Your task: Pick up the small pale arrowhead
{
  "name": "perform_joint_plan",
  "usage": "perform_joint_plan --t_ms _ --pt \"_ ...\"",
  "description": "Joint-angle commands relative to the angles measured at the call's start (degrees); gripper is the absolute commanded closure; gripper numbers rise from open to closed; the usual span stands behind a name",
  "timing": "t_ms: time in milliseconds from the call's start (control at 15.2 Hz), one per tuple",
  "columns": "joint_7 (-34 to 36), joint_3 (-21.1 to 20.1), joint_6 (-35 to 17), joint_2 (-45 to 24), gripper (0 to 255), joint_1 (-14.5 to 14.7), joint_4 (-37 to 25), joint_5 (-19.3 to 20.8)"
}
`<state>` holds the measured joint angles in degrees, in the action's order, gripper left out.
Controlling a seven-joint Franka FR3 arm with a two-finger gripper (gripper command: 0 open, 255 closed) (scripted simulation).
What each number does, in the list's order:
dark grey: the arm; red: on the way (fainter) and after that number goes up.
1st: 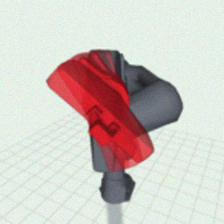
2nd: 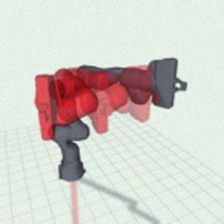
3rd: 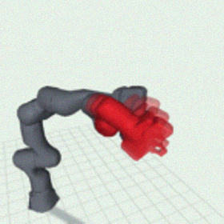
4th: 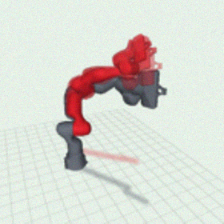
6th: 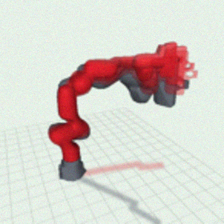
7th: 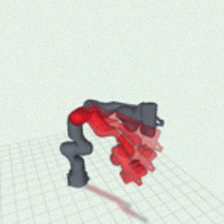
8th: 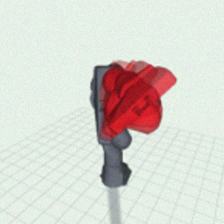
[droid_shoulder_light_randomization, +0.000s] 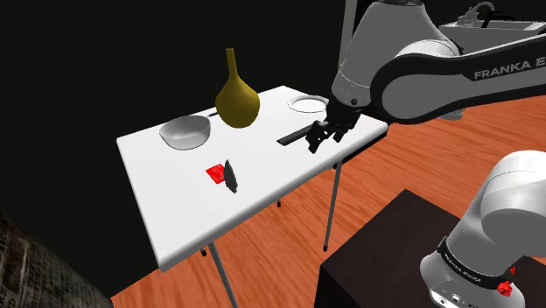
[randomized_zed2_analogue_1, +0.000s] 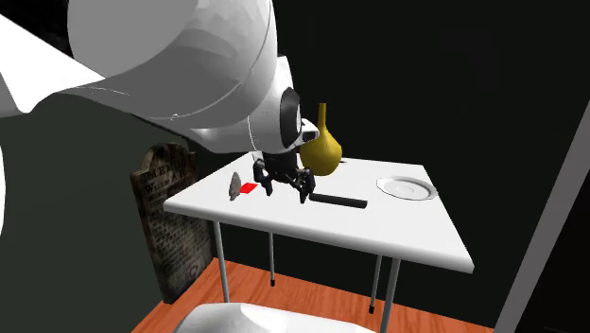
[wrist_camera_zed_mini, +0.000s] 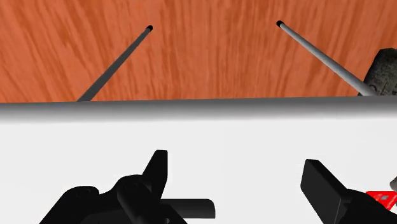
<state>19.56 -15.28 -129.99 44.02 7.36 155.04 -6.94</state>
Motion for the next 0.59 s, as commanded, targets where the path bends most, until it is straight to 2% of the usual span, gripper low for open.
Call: perform_joint_plan --t_ms 0,264,396,528 --pt "3.2 -3.3 -5.9 -2.0 0 0.1 0.3 -0.3" --pt "10.4 -11.2 -17.2 -7.3 0 -2.1 -0.3 1.0" --pt "14.8 -16.1 -22.4 -10.1 0 -4.7 -1.3 2.9" --pt "19.8 -21.9 -27.3 -12.7 0 -8.8 -2.7 5.7"
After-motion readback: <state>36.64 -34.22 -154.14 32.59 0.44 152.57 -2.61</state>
